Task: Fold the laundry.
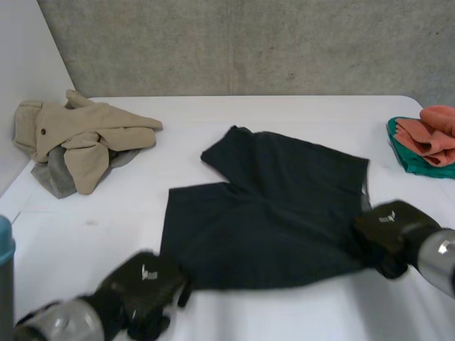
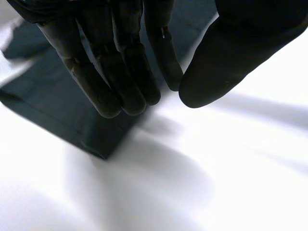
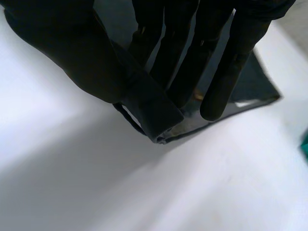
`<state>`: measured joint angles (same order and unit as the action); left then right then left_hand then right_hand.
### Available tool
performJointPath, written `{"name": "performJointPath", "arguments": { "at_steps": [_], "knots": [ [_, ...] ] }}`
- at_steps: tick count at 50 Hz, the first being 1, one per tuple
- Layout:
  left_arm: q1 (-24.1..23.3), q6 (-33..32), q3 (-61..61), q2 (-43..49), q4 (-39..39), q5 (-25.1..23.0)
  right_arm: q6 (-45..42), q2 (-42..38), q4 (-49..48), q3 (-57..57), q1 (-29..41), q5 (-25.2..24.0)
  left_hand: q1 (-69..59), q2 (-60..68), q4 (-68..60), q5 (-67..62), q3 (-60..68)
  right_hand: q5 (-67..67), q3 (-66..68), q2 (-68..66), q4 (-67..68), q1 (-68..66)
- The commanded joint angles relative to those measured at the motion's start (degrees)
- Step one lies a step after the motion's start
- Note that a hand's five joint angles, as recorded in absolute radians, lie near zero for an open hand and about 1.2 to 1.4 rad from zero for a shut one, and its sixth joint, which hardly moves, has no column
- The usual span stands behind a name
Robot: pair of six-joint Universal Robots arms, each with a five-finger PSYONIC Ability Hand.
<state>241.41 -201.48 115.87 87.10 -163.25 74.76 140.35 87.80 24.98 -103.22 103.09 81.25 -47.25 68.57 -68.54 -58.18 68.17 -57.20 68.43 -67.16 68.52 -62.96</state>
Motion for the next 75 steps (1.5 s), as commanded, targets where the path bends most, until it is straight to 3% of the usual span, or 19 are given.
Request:
{"name": "performJointPath", "arguments": {
  "at_steps": [1,5,11,13,14,16,22,29,36,44,49,50,51,52,56,61,65,71,75],
  "knots": [
    [-2.00,-1.11,-0.99,-2.11,14.62,-0.67,-16.06,5.18,17.64,-1.37,-7.46,-5.75,-32.75,11.43,-11.46,-11.82,11.83,-12.80,11.57,-12.84,11.48,-17.04],
    [-1.82,-2.25,-5.20,0.08,14.73,-0.41,-17.93,3.61,15.02,-1.19,-8.70,-8.13,-32.75,11.43,-11.46,-11.82,11.83,-12.80,11.57,-12.84,11.48,-17.04],
    [-0.33,-2.17,-13.28,7.19,6.21,2.57,-9.42,-1.49,8.09,1.53,-8.26,-6.55,-32.44,11.12,-11.14,-11.50,11.51,-12.80,11.57,-12.84,11.48,-17.04],
    [-0.06,-1.90,-14.70,8.52,5.14,3.54,-6.07,-2.19,6.15,2.23,-7.82,-6.20,-18.89,-2.43,2.41,2.05,-2.04,-12.80,11.57,-12.84,11.48,-17.04],
    [-0.06,-1.29,-15.49,9.65,5.05,4.68,-2.75,-2.55,4.31,2.67,-7.73,-5.94,1.34,-22.66,22.64,22.28,-22.26,-12.80,11.57,-12.84,11.48,-17.04],
    [-0.24,-0.15,-15.67,10.28,5.05,5.91,0.17,-2.64,2.72,2.76,-7.56,-5.58,17.79,-39.11,39.09,38.73,-38.72,-12.80,11.57,-12.84,11.48,-17.04],
    [-1.82,5.38,-13.31,10.46,3.74,10.30,6.68,-2.02,-2.12,2.50,-7.55,-4.79,22.07,-43.38,43.36,43.00,-42.99,-12.80,11.57,-12.84,11.48,-17.04],
    [-2.87,7.41,-10.49,10.72,1.89,11.72,8.36,-1.85,-4.06,1.97,-7.12,-4.79,22.23,-43.55,43.53,43.17,-43.16,-12.80,11.57,-12.84,11.48,-17.04],
    [-5.42,8.20,-10.84,13.09,-0.75,10.84,8.62,-1.76,-5.11,1.18,-5.80,-3.91,22.23,-43.55,43.53,43.17,-43.16,-12.80,11.57,-12.84,11.48,-17.04],
    [-9.90,8.56,-13.21,18.45,-1.89,13.82,9.24,-1.58,-5.73,1.09,-5.97,-2.86,17.20,-38.52,38.50,38.14,-38.13,-12.80,11.57,-12.84,11.48,-17.04],
    [-12.01,8.47,-16.20,24.07,-7.51,19.45,9.50,-0.88,-5.73,1.00,-6.50,-2.86,-4.63,-16.69,16.67,16.31,-16.30,-12.80,11.57,-12.84,11.48,-17.04],
    [-12.28,8.47,-16.55,24.43,-7.69,20.24,9.50,-0.70,-5.73,0.92,-6.59,-2.94,-13.67,-7.65,7.62,7.26,-7.25,-12.80,11.57,-12.84,11.48,-17.04],
    [-12.63,8.47,-17.16,25.13,-7.43,21.55,9.50,-0.44,-5.73,0.92,-6.76,-3.12,-32.56,11.24,-11.27,-11.63,11.64,-12.80,11.57,-12.84,11.48,-17.04],
    [-12.63,8.47,-17.43,25.22,-7.26,22.09,9.50,-0.27,-5.64,0.92,-6.85,-3.12,-32.75,11.43,-11.46,-11.81,11.83,-12.80,11.57,-12.84,11.48,-17.04],
    [-11.58,8.30,-17.87,21.19,-5.06,23.50,9.15,1.14,-4.33,1.00,-6.68,-3.64,-32.75,11.43,-11.46,-11.82,11.83,-12.80,11.57,-12.84,11.48,-17.04],
    [-7.89,4.96,-19.53,2.66,-0.05,19.90,8.36,5.18,-3.18,5.21,-6.24,-5.23,-32.75,11.43,-11.46,-11.82,11.83,-12.80,11.57,-12.84,11.48,-17.04],
    [-3.41,2.76,-30.23,-9.38,0.56,17.96,11.68,9.13,-2.39,15.74,-4.31,-4.70,-32.75,11.43,-11.46,-11.82,11.83,-12.80,11.57,-12.84,11.48,-17.04],
    [-1.12,3.20,-44.49,-10.11,7.59,18.40,19.78,12.04,-1.43,28.41,-3.78,-2.07,-32.75,11.43,-11.46,-11.82,11.83,-12.80,11.57,-12.84,11.48,-17.04],
    [-0.68,3.46,-50.91,-3.88,11.90,17.87,20.84,10.03,0.86,34.05,-3.86,-1.89,-32.75,11.43,-11.46,-11.82,11.83,-12.80,11.57,-12.84,11.48,-17.04]
  ]
}}
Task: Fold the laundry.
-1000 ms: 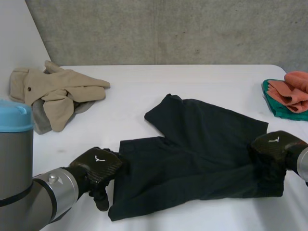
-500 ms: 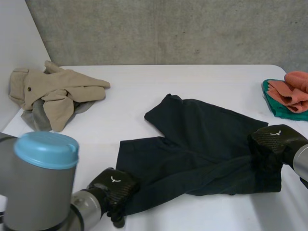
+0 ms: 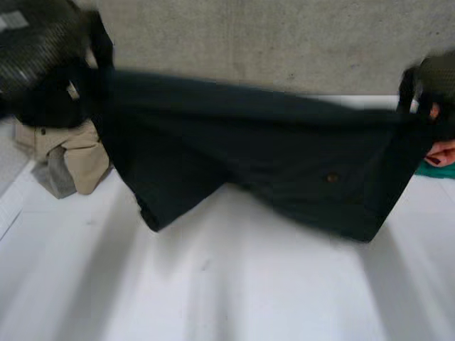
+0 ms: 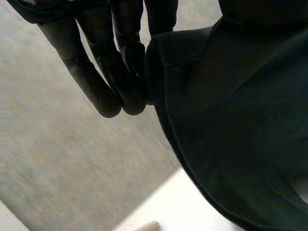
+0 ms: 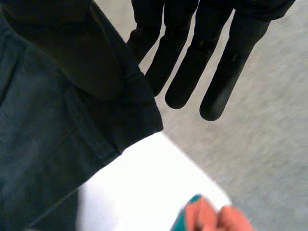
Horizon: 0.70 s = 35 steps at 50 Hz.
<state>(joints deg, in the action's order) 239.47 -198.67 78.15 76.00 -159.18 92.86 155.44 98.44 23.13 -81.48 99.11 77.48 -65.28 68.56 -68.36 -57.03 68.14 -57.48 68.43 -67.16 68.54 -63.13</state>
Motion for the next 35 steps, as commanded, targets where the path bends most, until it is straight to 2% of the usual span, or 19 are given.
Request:
{"name": "performJointPath", "arguments": {
  "at_steps": [1,5,8,10,12,15,19,20,23,24,26,30,35],
  "knots": [
    [1.27,0.39,-13.64,8.97,8.00,-0.13,5.66,-1.57,3.06,12.66,0.30,1.97,-14.72,11.44,-11.64,-12.97,11.86,-12.52,11.57,-12.84,11.46,-16.87],
    [2.05,0.21,-14.78,17.50,6.52,-0.04,4.79,-8.25,2.71,13.28,4.16,3.29,-14.72,11.44,-11.64,-12.97,11.86,-12.52,11.57,-12.84,11.46,-16.87],
    [3.90,-0.05,-17.06,26.02,2.13,0.05,2.59,-15.10,0.26,13.54,6.62,7.41,-14.72,11.44,-11.64,-12.97,11.86,-12.52,11.57,-12.84,11.46,-16.87],
    [4.52,-0.14,-19.43,30.86,-0.69,-0.30,1.36,-21.41,-4.73,14.76,8.72,11.19,-14.72,11.44,-11.64,-12.97,11.86,-12.52,11.57,-12.84,11.46,-16.87],
    [4.61,-0.31,-22.68,35.08,-3.85,0.04,0.83,-24.33,-7.91,15.91,10.22,12.60,-14.72,11.44,-11.64,-12.97,11.86,-12.52,11.57,-12.84,11.46,-16.87],
    [5.30,0.12,-30.05,39.91,-10.95,0.13,0.30,-30.30,-19.91,20.03,13.12,15.76,-14.72,11.44,-11.64,-12.97,11.86,-12.52,11.57,-12.84,11.46,-16.87],
    [5.92,1.97,-35.61,38.70,-21.85,-0.04,0.56,-31.82,-38.71,24.17,13.48,18.14,-14.72,11.44,-11.64,-12.97,11.86,-12.52,11.57,-12.84,11.46,-16.87],
    [6.01,3.36,-36.48,37.22,-27.10,0.13,0.91,-31.47,-42.17,24.44,13.66,18.23,-14.72,11.44,-11.64,-12.97,11.86,-12.52,11.57,-12.84,11.46,-16.87],
    [6.71,6.88,-33.70,32.83,-37.57,0.83,3.28,-28.75,-55.43,24.53,14.27,18.06,-14.72,11.44,-11.64,-12.97,11.86,-12.52,11.57,-12.84,11.46,-16.87],
    [6.80,7.50,-32.90,32.03,-38.91,1.01,3.72,-28.39,-57.48,24.53,14.53,17.97,-14.72,11.44,-11.64,-12.97,11.86,-12.52,11.57,-12.84,11.46,-16.87],
    [7.15,8.21,-30.27,30.27,-41.20,0.84,4.08,-27.78,-58.81,24.61,14.71,17.45,-14.72,11.44,-11.64,-12.97,11.86,-12.52,11.57,-12.84,11.46,-16.87],
    [8.73,8.47,-23.41,27.63,-40.78,-0.04,4.26,-28.04,-53.73,23.83,14.62,16.30,-14.72,11.44,-11.64,-12.97,11.86,-12.52,11.57,-12.84,11.46,-16.87],
    [10.23,10.05,-7.62,23.50,-39.28,-1.44,5.39,-29.79,-48.10,16.99,13.31,15.17,-14.72,11.44,-11.64,-12.97,11.86,-12.52,11.57,-12.84,11.46,-16.87]
  ]
}}
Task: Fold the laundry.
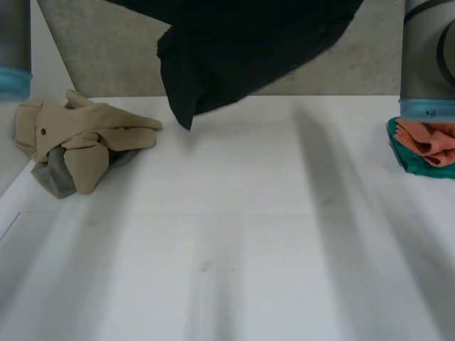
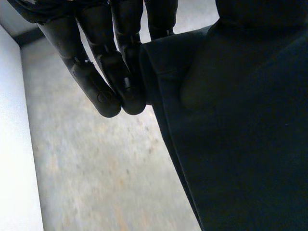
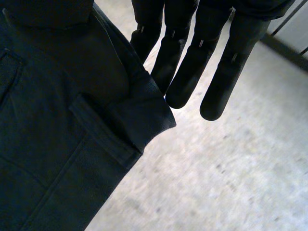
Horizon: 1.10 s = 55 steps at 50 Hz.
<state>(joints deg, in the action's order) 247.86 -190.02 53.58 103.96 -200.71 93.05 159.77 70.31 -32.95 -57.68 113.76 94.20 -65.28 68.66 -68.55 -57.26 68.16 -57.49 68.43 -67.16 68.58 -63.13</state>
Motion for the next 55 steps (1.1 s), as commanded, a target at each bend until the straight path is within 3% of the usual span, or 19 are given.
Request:
{"name": "performJointPath", "arguments": {
  "at_steps": [1,8,15,18,22,23,27,31,36,39,42,44,48,55],
  "knots": [
    [1.75,1.67,19.35,-4.90,2.25,-1.90,1.68,-2.45,7.82,-9.36,-1.61,-2.87,-14.72,11.34,-11.45,-12.74,11.84,-12.51,11.57,-12.84,11.42,-16.87],
    [-0.79,1.85,43.52,-5.52,1.64,-6.29,1.16,-6.41,7.90,-24.66,-2.40,-9.82,-14.72,11.34,-11.45,-12.74,11.84,-12.51,11.57,-12.84,11.42,-16.87],
    [-2.82,-2.72,53.29,-1.74,2.24,-8.06,-4.99,-7.82,8.87,-38.99,-3.89,-8.24,-14.72,11.34,-11.45,-12.74,11.84,-12.51,11.57,-12.84,11.42,-16.87],
    [-2.90,-4.22,54.88,-3.75,8.21,-8.32,-7.45,-3.87,12.46,-42.69,-4.68,-7.45,-14.72,11.34,-11.45,-12.74,11.84,-12.51,11.57,-12.84,11.42,-16.87],
    [-3.08,-6.15,55.58,-8.06,17.96,-9.55,-10.44,2.19,24.57,-44.01,-5.65,-7.36,-14.72,11.34,-11.45,-12.74,11.84,-12.51,11.57,-12.84,11.42,-16.87],
    [-3.17,-7.80,55.84,-9.90,22.94,-10.16,-12.80,5.86,34.00,-44.01,-6.96,-7.28,-14.72,11.34,-11.45,-12.74,11.84,-12.51,11.57,-12.84,11.42,-16.87],
    [-2.64,-13.61,56.29,-15.44,39.05,-11.31,-16.68,12.30,48.92,-44.45,-9.69,-8.24,-14.72,11.34,-11.45,-12.74,11.84,-12.51,11.57,-12.84,11.42,-16.87],
    [-3.95,-18.70,56.90,-19.92,54.24,-12.01,-25.00,18.09,63.23,-45.15,-13.20,-11.22,-14.72,11.34,-11.45,-12.74,11.84,-12.51,11.57,-12.84,11.42,-16.87],
    [-7.73,-21.97,56.55,-22.22,63.42,-12.63,-35.39,21.36,72.85,-46.74,-16.11,-15.97,-14.72,11.34,-11.45,-12.74,11.84,-12.51,11.57,-12.84,11.42,-16.87],
    [-9.14,-21.97,55.07,-20.56,59.76,-12.19,-38.04,20.58,71.02,-46.21,-17.25,-18.60,-14.72,11.34,-11.45,-12.74,11.84,-12.51,11.57,-12.84,11.42,-16.87],
    [-8.88,-21.36,52.34,-17.05,53.78,-11.05,-34.37,18.38,67.07,-45.07,-16.99,-18.79,-14.72,11.34,-11.45,-12.74,11.84,-12.51,11.57,-12.84,11.42,-16.87],
    [-8.27,-20.31,47.52,-11.09,44.05,-8.77,-27.36,14.96,60.32,-43.14,-15.77,-18.09,-14.72,11.34,-11.45,-12.74,11.84,-12.51,11.57,-12.84,11.42,-16.87],
    [-8.18,-19.34,38.83,-1.87,32.35,-5.43,-19.88,10.48,51.01,-40.51,-14.27,-16.33,-14.72,11.34,-11.45,-12.74,11.84,-12.51,11.57,-12.84,11.42,-16.87],
    [-9.15,-18.90,21.42,11.95,22.73,0.02,-13.70,3.53,35.61,-35.93,-11.37,-10.45,-14.72,11.34,-11.45,-12.74,11.84,-12.51,11.57,-12.84,11.42,-16.87]
  ]
}}
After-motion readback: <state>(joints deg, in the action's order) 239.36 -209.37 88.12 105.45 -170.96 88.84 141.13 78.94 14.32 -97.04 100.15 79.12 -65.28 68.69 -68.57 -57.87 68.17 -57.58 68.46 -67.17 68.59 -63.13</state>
